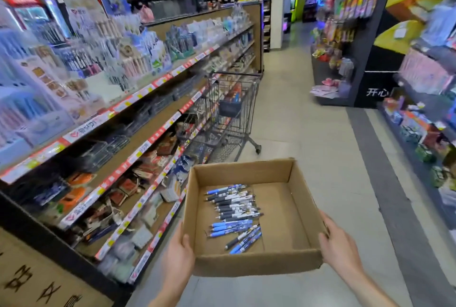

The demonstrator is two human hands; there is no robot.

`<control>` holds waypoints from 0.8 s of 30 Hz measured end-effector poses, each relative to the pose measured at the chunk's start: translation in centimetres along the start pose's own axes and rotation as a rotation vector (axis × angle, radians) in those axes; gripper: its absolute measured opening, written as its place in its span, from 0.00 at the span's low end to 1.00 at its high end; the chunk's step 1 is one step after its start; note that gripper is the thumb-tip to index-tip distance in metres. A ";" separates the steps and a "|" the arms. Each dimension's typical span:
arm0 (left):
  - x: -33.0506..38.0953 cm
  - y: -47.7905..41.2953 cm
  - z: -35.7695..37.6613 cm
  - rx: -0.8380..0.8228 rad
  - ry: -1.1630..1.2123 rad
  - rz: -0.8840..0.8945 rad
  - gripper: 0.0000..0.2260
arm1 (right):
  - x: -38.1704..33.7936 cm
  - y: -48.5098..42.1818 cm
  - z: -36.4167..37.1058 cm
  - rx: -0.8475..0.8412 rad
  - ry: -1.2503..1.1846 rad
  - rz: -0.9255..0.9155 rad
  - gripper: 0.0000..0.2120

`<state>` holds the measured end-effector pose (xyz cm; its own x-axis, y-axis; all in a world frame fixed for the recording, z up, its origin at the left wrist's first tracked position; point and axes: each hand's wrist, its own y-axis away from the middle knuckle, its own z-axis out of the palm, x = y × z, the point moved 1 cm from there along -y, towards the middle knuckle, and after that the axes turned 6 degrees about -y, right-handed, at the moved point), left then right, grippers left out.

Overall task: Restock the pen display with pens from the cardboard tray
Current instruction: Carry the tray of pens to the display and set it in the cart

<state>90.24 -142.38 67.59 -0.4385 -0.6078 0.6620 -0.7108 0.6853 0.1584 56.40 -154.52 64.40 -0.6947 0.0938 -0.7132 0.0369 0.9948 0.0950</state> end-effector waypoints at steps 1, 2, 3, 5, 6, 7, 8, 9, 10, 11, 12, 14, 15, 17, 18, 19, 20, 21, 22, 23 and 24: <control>1.2 -1.7 0.2 0.011 -0.008 -0.011 0.22 | -1.0 -2.1 0.2 -0.016 0.000 0.000 0.32; 2.4 -3.4 0.6 0.016 -0.017 -0.017 0.22 | -2.0 -4.3 0.2 -0.030 -0.001 0.000 0.32; 3.6 -5.0 0.8 0.018 -0.023 -0.024 0.21 | -3.1 -6.4 0.2 -0.036 0.003 -0.008 0.31; 5.6 -8.0 1.3 0.024 -0.019 -0.044 0.21 | -5.2 -10.4 0.5 -0.041 0.015 -0.026 0.31; 6.4 -9.5 1.4 0.028 -0.017 -0.055 0.21 | -6.2 -12.0 0.7 -0.047 0.018 -0.028 0.31; 7.2 -11.1 1.6 0.029 -0.025 -0.066 0.21 | -7.1 -13.5 0.9 -0.049 0.019 -0.026 0.30; 8.0 -12.7 1.8 0.029 -0.042 -0.071 0.22 | -7.9 -15.2 1.2 -0.046 0.013 -0.026 0.30; 8.8 -14.3 1.9 0.026 -0.057 -0.071 0.22 | -8.7 -16.8 1.6 -0.044 0.003 -0.028 0.30; 9.5 -16.0 2.0 0.027 -0.056 -0.073 0.22 | -9.4 -18.4 2.1 -0.043 -0.004 -0.029 0.31; 10.2 -17.8 2.1 0.031 -0.042 -0.076 0.21 | -10.3 -20.0 2.6 -0.044 -0.009 -0.027 0.31; 10.7 -19.7 2.3 0.039 -0.026 -0.074 0.21 | -11.1 -21.6 3.1 -0.043 -0.012 -0.025 0.31; 11.4 -23.5 2.7 0.052 -0.006 -0.081 0.21 | -13.0 -24.8 4.0 -0.030 -0.001 -0.042 0.30; 11.7 -25.5 2.9 0.054 -0.002 -0.086 0.22 | -14.0 -26.3 4.5 -0.020 0.001 -0.053 0.30; 13.0 -29.6 2.9 0.048 0.012 -0.076 0.22 | -16.4 -29.6 5.5 -0.001 -0.004 -0.077 0.29; 13.9 -31.7 2.9 0.054 0.015 -0.055 0.22 | -17.5 -31.4 6.1 0.015 -0.006 -0.090 0.28; 14.8 -33.8 2.7 0.057 0.021 -0.032 0.22 | -18.7 -33.1 6.7 0.035 -0.011 -0.099 0.28; 15.5 -36.0 2.5 0.060 0.027 -0.016 0.22 | -20.0 -34.8 7.3 0.051 -0.015 -0.105 0.28; 16.2 -38.1 2.2 0.058 0.029 -0.015 0.22 | -21.2 -36.4 7.9 0.060 -0.019 -0.105 0.28; 16.9 -40.2 1.9 0.052 0.033 -0.012 0.22 | -22.3 -38.0 8.5 0.067 -0.024 -0.097 0.28; 17.7 -42.0 1.6 0.047 0.036 -0.004 0.22 | -23.5 -39.4 9.1 0.074 -0.032 -0.091 0.28; 18.3 -43.9 1.3 0.046 0.032 0.011 0.22 | -24.5 -40.9 9.7 0.078 -0.039 -0.089 0.28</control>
<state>112.67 -184.10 71.79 -0.4291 -0.5871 0.6865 -0.7310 0.6721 0.1180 78.89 -197.15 71.28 -0.6694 0.0051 -0.7429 0.0331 0.9992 -0.0229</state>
